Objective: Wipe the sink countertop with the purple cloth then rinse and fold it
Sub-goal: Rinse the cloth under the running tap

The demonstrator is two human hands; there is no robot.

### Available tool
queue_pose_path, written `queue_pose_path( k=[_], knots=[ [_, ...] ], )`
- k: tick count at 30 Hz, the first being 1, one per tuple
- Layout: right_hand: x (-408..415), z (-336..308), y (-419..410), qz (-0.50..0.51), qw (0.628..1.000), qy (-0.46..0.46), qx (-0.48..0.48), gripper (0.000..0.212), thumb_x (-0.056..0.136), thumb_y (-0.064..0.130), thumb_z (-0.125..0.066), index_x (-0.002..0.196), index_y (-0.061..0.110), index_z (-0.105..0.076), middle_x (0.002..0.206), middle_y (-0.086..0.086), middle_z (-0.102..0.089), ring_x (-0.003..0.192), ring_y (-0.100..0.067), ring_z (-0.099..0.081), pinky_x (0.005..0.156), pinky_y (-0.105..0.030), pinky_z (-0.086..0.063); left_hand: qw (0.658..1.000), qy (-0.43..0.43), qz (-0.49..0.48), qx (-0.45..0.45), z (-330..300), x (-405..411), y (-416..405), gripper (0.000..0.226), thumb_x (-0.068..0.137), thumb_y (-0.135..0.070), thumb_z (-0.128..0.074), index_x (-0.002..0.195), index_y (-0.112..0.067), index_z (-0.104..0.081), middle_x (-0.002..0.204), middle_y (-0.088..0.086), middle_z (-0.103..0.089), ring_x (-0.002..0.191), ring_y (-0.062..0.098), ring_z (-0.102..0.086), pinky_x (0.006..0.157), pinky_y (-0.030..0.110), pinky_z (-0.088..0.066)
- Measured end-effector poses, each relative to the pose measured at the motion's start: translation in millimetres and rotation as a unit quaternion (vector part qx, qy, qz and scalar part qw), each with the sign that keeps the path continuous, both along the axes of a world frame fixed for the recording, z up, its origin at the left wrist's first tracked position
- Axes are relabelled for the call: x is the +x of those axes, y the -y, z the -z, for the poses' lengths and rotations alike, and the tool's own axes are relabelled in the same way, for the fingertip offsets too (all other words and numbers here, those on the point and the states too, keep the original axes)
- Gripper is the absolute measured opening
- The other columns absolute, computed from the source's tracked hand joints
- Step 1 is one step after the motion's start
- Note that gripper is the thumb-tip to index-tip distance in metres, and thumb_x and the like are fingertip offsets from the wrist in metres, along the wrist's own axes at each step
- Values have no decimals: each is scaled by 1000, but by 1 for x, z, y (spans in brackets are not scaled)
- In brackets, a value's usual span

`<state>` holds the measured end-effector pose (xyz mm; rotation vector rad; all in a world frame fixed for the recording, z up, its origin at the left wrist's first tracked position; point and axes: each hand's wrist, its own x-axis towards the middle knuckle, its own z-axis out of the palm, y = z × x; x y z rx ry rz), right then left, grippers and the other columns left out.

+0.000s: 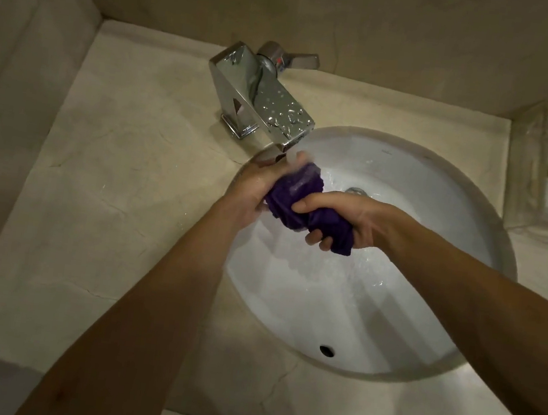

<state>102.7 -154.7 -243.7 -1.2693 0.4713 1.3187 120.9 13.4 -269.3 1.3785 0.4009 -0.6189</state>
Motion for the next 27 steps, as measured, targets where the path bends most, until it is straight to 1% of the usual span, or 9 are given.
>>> queue_pose_path(
  k=[3, 7, 9, 11, 14, 17, 20, 24, 27],
  knots=[
    [3, 5, 1, 4, 999, -39, 31, 43, 75, 35, -71, 105, 5, -63, 73, -3, -64, 49, -9, -49, 40, -17, -39, 1000, -8, -9, -4, -7, -3, 8, 27, 84, -28, -81, 104, -10, -74, 97, 9, -77, 90, 23, -74, 91, 42, -59],
    [5, 9, -9, -6, 1000, -24, 12, 24, 89, 27, -72, 100, 7, -65, 73, -2, -65, 53, -9, -52, 44, -18, -44, 994, 17, -34, 102, -9, 0, 21, 12, 81, -13, -79, 88, -10, -69, 70, 2, -69, 63, 13, -66, 60, 21, -57],
    [4, 12, -14, -17, 999, 21, -22, 22, 89, 19, -76, 103, 7, -64, 75, -4, -63, 56, -13, -56, 47, -22, -48, 991, 2, -57, 122, -6, 4, 26, 16, 77, -4, -77, 82, -10, -62, 59, -3, -64, 50, 8, -61, 51, 19, -53],
    [2, 15, -19, -40, 993, 87, -71, 27, 85, 12, -80, 105, 6, -63, 77, -7, -62, 56, -16, -56, 47, -25, -48, 988, -22, -66, 135, 3, 6, 28, 17, 75, -6, -76, 74, -11, -60, 61, -1, -65, 55, 10, -66, 61, 24, -60],
    [-2, 23, -26, -48, 971, 177, -156, 29, 79, 2, -80, 100, 4, -61, 73, -12, -62, 50, -19, -56, 44, -25, -48, 981, -54, -101, 159, 15, 6, 29, 19, 54, -22, -76, 71, -21, -66, 75, 4, -74, 78, 26, -74, 80, 44, -62],
    [-6, 34, -35, -81, 927, 276, -240, 31, 75, 6, -79, 100, 11, -62, 70, -8, -67, 51, -18, -60, 48, -28, -50, 971, -41, -122, 199, 24, 5, 31, 37, 50, -32, -73, 86, -23, -68, 87, 3, -75, 84, 22, -74, 82, 41, -62],
    [-10, 39, -44, -87, 897, 312, -300, 30, 74, 17, -83, 97, 16, -63, 70, -1, -68, 56, -15, -63, 54, -28, -52, 967, -38, -118, 223, 24, 5, 32, 36, 50, -36, -69, 83, -23, -67, 88, 3, -75, 85, 22, -73, 83, 39, -62],
    [-14, 37, -38, -39, 931, 257, -256, 19, 76, 11, -78, 91, 8, -66, 69, -6, -68, 57, -20, -65, 59, -37, -62, 972, -39, -83, 216, 6, 0, 31, 34, 65, -30, -76, 95, -17, -71, 92, 3, -74, 87, 22, -72, 81, 36, -62],
    [-17, 29, -29, 30, 963, 197, -181, 19, 76, 4, -77, 93, -1, -69, 70, -9, -65, 62, -21, -61, 54, -34, -59, 985, -45, -40, 162, -1, 2, 28, 13, 77, -17, -76, 87, -19, -68, 81, 0, -68, 73, 14, -67, 59, 20, -58]
  ],
)
